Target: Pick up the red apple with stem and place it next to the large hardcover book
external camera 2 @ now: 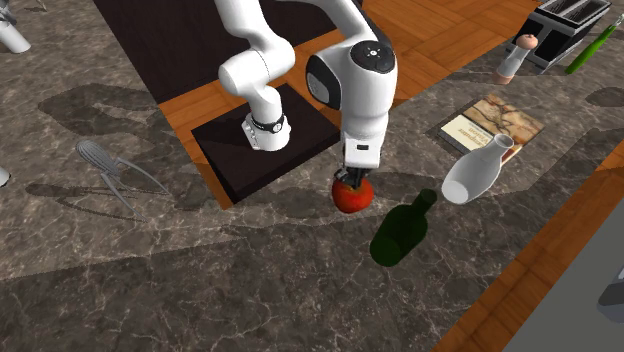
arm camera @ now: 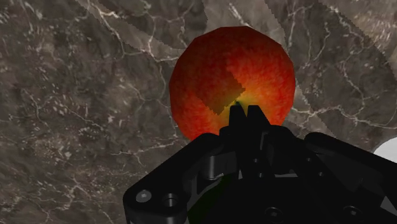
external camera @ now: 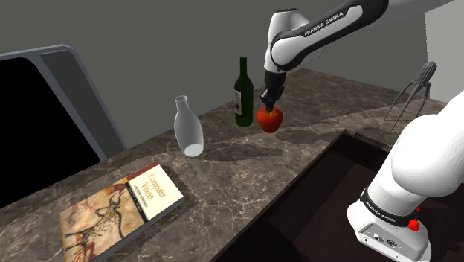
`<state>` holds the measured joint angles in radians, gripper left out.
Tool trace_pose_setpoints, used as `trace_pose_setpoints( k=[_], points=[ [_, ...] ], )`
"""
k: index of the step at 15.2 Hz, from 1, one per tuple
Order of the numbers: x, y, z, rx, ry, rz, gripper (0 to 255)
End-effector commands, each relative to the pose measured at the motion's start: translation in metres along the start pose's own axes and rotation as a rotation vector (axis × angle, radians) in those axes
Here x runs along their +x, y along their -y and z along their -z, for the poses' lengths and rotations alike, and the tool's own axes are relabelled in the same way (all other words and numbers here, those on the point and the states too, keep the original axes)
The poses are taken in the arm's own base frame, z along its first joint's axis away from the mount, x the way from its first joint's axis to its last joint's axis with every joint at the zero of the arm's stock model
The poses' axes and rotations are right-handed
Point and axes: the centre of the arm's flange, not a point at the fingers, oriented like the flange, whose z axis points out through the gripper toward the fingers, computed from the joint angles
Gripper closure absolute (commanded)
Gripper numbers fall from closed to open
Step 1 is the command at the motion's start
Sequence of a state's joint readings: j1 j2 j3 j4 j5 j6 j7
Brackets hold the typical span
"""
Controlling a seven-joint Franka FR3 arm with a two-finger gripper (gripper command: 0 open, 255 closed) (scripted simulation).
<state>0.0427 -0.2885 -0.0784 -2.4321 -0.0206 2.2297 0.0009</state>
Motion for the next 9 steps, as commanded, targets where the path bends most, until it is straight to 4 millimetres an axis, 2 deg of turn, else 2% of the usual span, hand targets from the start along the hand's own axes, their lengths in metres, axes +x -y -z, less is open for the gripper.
trace_pose_setpoints(
  k=[1,9],
  points=[
    [0.002,0.001,0.01,0.0,0.0,0.0,255],
    [0.005,0.001,0.052,0.0,0.0,0.0,255]
  ],
)
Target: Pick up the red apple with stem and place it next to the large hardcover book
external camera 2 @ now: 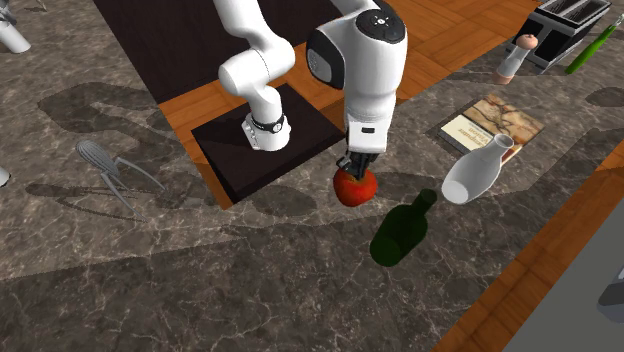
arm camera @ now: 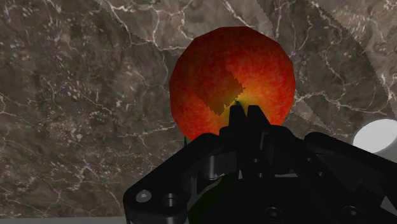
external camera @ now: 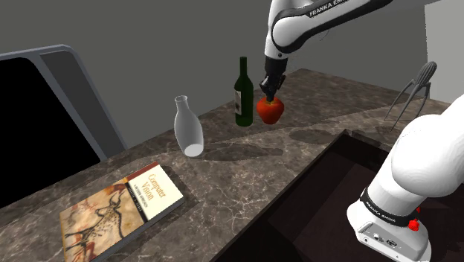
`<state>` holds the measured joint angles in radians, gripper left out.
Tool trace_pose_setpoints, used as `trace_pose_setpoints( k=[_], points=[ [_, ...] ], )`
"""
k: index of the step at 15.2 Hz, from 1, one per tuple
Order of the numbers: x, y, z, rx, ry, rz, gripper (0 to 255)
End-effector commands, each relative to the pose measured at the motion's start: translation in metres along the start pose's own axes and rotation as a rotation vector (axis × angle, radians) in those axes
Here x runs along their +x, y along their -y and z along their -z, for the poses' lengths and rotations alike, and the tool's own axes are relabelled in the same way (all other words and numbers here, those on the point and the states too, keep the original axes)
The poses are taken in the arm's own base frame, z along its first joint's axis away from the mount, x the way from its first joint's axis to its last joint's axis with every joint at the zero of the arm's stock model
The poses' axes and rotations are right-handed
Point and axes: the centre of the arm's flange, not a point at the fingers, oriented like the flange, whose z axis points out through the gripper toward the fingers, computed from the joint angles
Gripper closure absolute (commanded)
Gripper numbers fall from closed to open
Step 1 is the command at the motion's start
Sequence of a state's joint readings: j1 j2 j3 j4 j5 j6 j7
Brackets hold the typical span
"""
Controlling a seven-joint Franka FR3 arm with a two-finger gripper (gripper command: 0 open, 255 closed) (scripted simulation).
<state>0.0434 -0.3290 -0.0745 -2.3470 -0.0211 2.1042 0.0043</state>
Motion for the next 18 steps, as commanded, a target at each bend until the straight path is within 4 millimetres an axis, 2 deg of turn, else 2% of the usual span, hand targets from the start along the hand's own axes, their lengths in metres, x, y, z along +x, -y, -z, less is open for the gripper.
trace_pose_setpoints(
  k=[1,18],
  points=[
    [0.0,0.0,0.011,0.0,0.0,0.0,255],
    [0.008,0.001,0.101,0.0,0.0,0.0,255]
  ],
)
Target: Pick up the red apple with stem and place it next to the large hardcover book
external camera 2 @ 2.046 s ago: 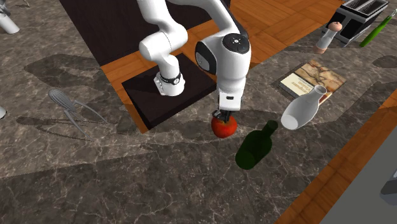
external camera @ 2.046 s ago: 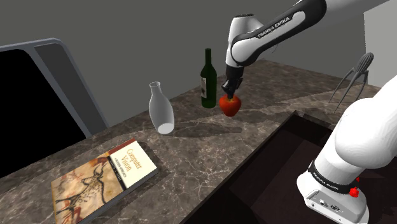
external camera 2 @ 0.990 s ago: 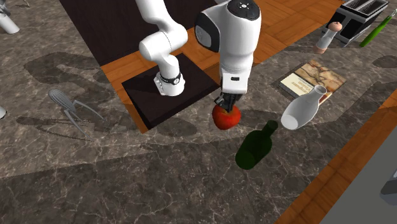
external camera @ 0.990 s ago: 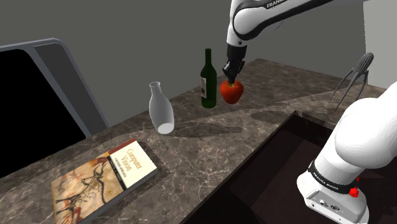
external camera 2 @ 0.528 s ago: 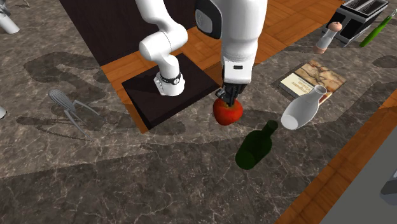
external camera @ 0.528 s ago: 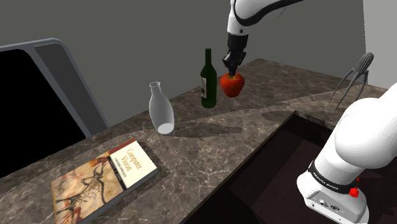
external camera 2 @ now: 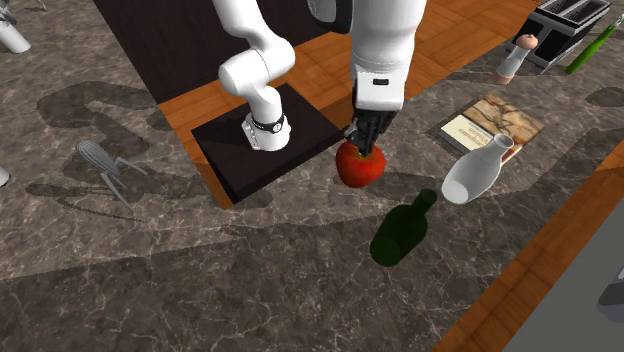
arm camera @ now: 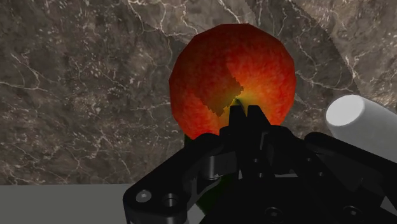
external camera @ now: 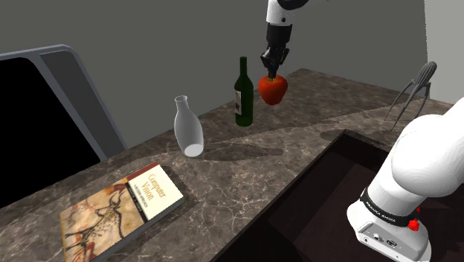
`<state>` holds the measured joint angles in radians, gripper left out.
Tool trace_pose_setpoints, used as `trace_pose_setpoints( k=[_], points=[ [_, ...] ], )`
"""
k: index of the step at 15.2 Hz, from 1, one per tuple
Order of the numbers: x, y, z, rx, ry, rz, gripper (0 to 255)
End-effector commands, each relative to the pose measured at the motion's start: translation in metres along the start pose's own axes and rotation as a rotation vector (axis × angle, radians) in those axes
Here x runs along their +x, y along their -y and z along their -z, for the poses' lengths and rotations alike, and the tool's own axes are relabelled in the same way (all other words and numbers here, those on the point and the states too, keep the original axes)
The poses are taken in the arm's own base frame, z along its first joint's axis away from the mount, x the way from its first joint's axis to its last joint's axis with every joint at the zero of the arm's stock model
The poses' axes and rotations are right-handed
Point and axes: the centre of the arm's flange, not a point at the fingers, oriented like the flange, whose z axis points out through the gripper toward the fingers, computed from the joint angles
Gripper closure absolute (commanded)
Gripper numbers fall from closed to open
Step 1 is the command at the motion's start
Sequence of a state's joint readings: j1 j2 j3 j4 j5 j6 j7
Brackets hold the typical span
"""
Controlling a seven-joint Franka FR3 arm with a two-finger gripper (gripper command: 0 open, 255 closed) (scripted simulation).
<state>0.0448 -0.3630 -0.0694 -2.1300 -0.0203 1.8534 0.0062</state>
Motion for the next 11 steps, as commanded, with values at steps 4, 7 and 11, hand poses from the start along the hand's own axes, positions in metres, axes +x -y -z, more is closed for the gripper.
trace_pose_setpoints(
  k=[4,7,11],
  points=[
    [0.004,0.013,0.019,0.0,0.0,0.0,255],
    [0.012,0.052,0.018,0.0,0.0,0.0,255],
    [0.023,0.104,0.017,0.0,0.0,0.0,255]
  ],
)
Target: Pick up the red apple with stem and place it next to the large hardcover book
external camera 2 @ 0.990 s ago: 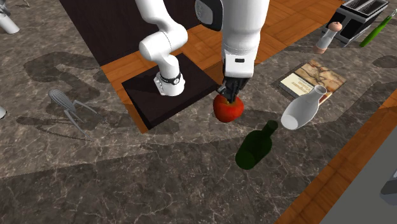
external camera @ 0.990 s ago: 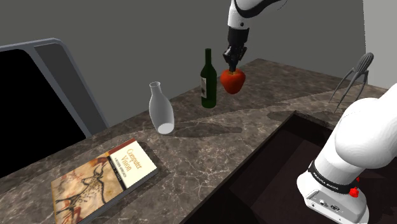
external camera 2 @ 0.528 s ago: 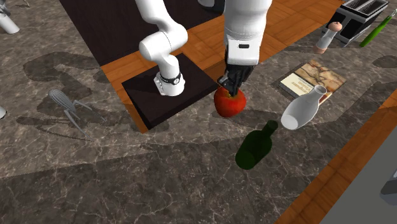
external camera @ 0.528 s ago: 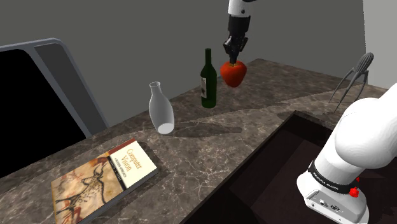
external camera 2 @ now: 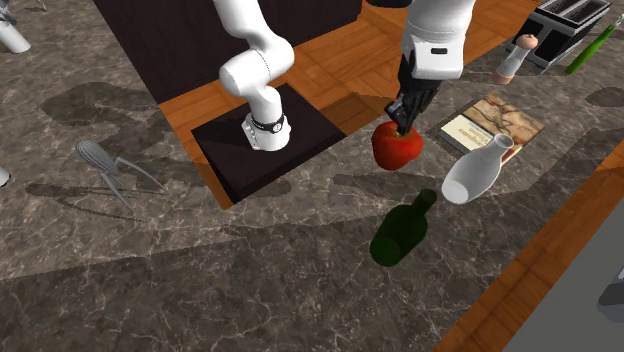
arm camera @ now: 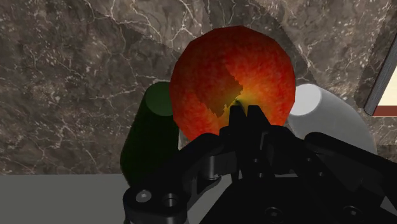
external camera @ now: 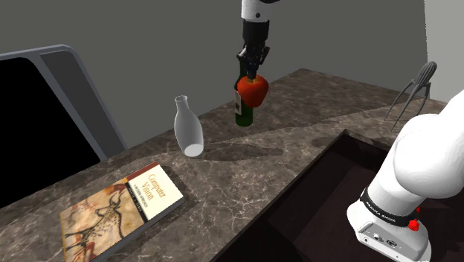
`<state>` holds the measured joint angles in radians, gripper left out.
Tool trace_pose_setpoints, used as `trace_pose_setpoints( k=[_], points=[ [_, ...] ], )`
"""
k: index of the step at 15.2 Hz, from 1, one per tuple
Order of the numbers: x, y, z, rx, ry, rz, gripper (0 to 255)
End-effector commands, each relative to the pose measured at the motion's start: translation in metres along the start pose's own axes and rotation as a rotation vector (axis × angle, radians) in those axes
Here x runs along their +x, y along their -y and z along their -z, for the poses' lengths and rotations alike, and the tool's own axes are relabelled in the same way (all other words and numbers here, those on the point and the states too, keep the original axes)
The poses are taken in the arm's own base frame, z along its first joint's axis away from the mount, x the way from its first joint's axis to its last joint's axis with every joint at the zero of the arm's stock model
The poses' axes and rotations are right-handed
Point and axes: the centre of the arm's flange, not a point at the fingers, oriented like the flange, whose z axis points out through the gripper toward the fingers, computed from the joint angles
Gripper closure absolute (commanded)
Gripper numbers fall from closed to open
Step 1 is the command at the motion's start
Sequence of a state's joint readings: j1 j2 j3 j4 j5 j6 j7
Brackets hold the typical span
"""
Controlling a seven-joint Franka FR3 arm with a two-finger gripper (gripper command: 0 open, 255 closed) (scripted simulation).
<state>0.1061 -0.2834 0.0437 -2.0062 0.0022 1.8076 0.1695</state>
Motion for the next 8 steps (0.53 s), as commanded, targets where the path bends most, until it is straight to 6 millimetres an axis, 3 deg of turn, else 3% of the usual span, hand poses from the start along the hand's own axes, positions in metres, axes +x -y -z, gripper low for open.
trace_pose_setpoints(
  k=[1,8],
  points=[
    [0.007,0.026,0.0,0.001,0.0,-0.001,255],
    [0.026,0.116,-0.002,0.001,0.0,-0.001,255]
  ],
)
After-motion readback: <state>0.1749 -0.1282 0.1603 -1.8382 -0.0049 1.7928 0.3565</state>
